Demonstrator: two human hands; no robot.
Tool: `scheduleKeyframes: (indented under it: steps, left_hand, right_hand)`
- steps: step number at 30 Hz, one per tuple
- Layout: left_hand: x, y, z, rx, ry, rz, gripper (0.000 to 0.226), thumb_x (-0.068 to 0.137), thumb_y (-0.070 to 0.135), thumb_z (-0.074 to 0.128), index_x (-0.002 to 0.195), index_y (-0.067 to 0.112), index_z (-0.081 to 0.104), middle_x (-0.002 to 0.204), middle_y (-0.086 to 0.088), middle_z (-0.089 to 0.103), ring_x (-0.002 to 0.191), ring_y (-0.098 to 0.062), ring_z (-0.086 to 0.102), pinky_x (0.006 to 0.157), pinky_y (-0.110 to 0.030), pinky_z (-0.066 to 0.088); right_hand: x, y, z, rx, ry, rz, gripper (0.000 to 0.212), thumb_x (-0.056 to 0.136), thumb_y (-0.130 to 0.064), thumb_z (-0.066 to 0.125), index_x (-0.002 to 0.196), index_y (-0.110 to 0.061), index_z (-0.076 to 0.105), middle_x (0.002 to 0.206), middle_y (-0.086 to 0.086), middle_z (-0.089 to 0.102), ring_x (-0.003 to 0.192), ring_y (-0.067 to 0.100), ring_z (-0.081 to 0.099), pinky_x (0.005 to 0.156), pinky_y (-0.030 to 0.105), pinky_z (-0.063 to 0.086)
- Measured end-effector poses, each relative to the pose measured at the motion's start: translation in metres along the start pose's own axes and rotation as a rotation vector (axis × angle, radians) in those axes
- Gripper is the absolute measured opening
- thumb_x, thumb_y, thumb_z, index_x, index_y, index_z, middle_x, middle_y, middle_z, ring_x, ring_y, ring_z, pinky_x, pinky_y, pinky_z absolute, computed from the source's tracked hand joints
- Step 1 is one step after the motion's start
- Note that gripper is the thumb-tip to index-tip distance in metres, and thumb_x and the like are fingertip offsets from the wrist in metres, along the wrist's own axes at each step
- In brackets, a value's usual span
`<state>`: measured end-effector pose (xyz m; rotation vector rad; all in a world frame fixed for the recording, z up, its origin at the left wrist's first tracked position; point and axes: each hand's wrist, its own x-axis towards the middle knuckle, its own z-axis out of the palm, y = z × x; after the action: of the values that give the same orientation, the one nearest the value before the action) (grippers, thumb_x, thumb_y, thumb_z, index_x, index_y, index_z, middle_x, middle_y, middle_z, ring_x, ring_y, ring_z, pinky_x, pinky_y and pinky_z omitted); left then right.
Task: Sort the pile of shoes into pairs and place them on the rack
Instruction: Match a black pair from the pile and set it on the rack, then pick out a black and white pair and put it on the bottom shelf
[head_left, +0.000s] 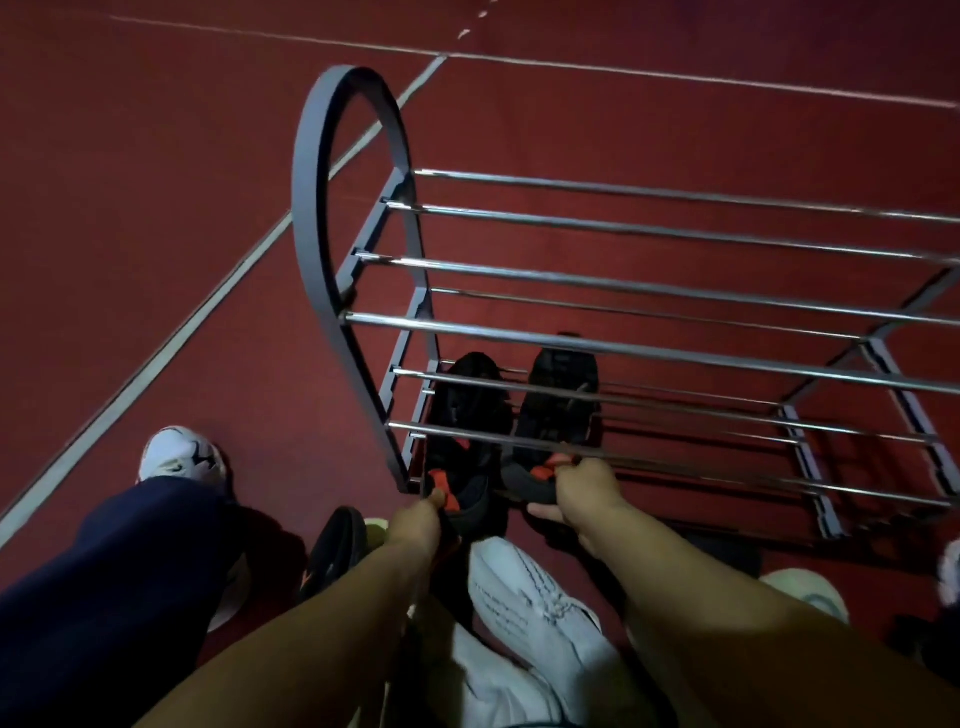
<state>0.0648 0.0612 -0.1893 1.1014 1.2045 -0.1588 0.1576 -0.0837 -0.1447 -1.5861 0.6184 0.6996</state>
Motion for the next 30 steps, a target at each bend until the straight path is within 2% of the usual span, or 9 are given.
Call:
scheduleKeyframes:
  steps: [4, 10, 14, 17, 20, 22, 25, 28, 30]
  left_hand:
    - [0.022, 0.0, -0.012, 0.13, 0.11, 0.05, 0.05, 0.096, 0.041, 0.053, 0.12, -0.002, 0.062, 0.119, -0.029, 0.064, 0.109, -0.045, 0.061, 0.096, -0.044, 0.05]
    - [0.03, 0.015, 0.001, 0.108, 0.115, 0.06, 0.049, 0.095, 0.042, 0.056, 0.116, -0.002, 0.063, 0.108, -0.021, 0.065, 0.103, -0.038, 0.062, 0.088, -0.04, 0.049]
    - [0.031, 0.011, -0.002, 0.122, 0.082, 0.057, 0.047, 0.097, 0.038, 0.054, 0.121, -0.002, 0.062, 0.109, -0.023, 0.066, 0.103, -0.04, 0.063, 0.095, -0.047, 0.051]
    - [0.03, 0.005, -0.002, 0.137, 0.059, 0.09, 0.051, 0.097, 0.044, 0.05, 0.124, 0.002, 0.06, 0.114, -0.022, 0.066, 0.106, -0.04, 0.062, 0.097, -0.05, 0.05]
    - [0.024, 0.004, -0.001, 0.172, 0.089, 0.128, 0.06, 0.095, 0.052, 0.047, 0.122, -0.001, 0.062, 0.117, -0.023, 0.066, 0.108, -0.041, 0.062, 0.097, -0.047, 0.05]
    - [0.021, 0.002, -0.001, 0.213, 0.145, 0.12, 0.068, 0.095, 0.057, 0.041, 0.122, -0.003, 0.061, 0.12, -0.024, 0.065, 0.112, -0.041, 0.061, 0.097, -0.043, 0.048]
    - [0.03, -0.012, 0.001, 0.258, 0.173, 0.109, 0.073, 0.089, 0.063, 0.04, 0.108, -0.004, 0.063, 0.11, -0.024, 0.068, 0.101, -0.041, 0.066, 0.09, -0.044, 0.053]
    - [-0.018, -0.002, 0.01, 0.288, 0.036, 0.101, 0.029, 0.097, 0.027, 0.051, 0.083, 0.004, 0.06, 0.099, -0.02, 0.067, 0.082, -0.031, 0.067, 0.085, -0.044, 0.057]
    - [-0.05, 0.005, 0.014, 0.355, -0.062, 0.123, 0.025, 0.097, 0.01, 0.049, 0.072, 0.014, 0.051, 0.083, -0.009, 0.059, 0.066, -0.02, 0.059, 0.083, -0.038, 0.056]
  right_hand:
    - [0.019, 0.017, 0.005, -0.231, -0.079, -0.009, 0.009, 0.097, -0.007, 0.048, 0.1, -0.008, 0.056, 0.102, 0.012, 0.061, 0.076, 0.023, 0.064, 0.063, 0.043, 0.062]
    - [0.028, 0.037, 0.018, -0.163, -0.088, 0.041, 0.025, 0.1, -0.005, 0.043, 0.124, -0.01, 0.048, 0.122, 0.01, 0.055, 0.105, 0.042, 0.063, 0.043, 0.03, 0.057]
    - [0.036, 0.035, 0.009, -0.308, -0.126, -0.044, 0.032, 0.093, -0.005, 0.051, 0.125, 0.0, 0.055, 0.114, 0.016, 0.066, 0.076, 0.021, 0.067, 0.053, 0.025, 0.058]
    - [0.039, 0.032, 0.005, -0.367, -0.152, -0.021, 0.035, 0.098, -0.008, 0.046, 0.133, -0.009, 0.044, 0.131, 0.013, 0.055, 0.08, 0.029, 0.068, 0.058, 0.033, 0.062]
    - [0.031, 0.022, 0.002, -0.763, -0.09, -0.176, 0.034, 0.1, -0.023, 0.041, 0.132, -0.009, 0.041, 0.126, 0.017, 0.054, 0.092, 0.037, 0.064, 0.073, 0.042, 0.058]
    - [0.018, 0.016, -0.01, -1.172, 0.0, -0.37, 0.047, 0.097, -0.04, 0.044, 0.133, -0.009, 0.044, 0.134, 0.017, 0.05, 0.114, 0.036, 0.055, 0.089, 0.038, 0.049]
    - [-0.01, 0.023, -0.042, -1.636, -0.018, -0.402, 0.068, 0.083, -0.058, 0.056, 0.135, -0.016, 0.044, 0.137, 0.011, 0.044, 0.126, 0.034, 0.04, 0.1, 0.046, 0.039]
    - [-0.025, 0.059, -0.077, -1.782, -0.014, -0.36, 0.068, 0.083, -0.037, 0.064, 0.141, -0.019, 0.035, 0.138, 0.011, 0.041, 0.127, 0.033, 0.038, 0.1, 0.049, 0.036]
    - [-0.031, 0.091, -0.094, -1.798, 0.061, -0.483, 0.049, 0.088, -0.019, 0.055, 0.135, -0.018, 0.041, 0.13, 0.011, 0.049, 0.119, 0.032, 0.047, 0.094, 0.046, 0.04]
